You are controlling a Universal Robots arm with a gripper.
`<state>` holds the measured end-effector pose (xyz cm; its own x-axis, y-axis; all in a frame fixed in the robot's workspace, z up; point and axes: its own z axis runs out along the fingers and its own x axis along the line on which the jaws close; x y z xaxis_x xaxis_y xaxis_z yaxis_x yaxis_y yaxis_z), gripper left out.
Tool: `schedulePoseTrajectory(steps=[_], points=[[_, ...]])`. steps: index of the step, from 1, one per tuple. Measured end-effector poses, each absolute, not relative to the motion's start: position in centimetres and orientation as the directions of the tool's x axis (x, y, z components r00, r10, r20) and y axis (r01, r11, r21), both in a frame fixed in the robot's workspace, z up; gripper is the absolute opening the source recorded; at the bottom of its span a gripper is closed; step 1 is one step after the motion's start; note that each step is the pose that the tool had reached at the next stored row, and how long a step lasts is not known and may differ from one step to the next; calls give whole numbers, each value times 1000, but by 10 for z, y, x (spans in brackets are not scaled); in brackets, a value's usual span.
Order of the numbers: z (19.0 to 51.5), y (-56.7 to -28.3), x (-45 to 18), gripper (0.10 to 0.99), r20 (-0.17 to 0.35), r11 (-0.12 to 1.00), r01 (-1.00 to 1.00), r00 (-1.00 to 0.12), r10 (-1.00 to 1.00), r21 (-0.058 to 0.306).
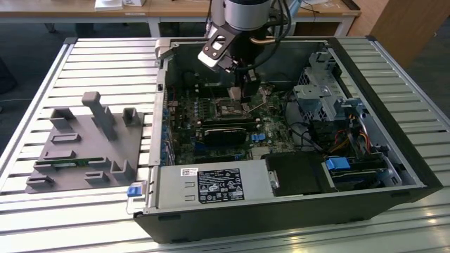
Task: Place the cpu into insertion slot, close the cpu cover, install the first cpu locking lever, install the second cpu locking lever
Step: 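Place the cpu into insertion slot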
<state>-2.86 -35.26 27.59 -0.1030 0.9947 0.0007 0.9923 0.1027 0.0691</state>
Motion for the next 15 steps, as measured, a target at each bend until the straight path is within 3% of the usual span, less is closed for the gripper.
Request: schedulePoseTrajectory(steps=[15], points=[[267, -348, -29, 537, 1, 76, 995, -76, 997, 69]])
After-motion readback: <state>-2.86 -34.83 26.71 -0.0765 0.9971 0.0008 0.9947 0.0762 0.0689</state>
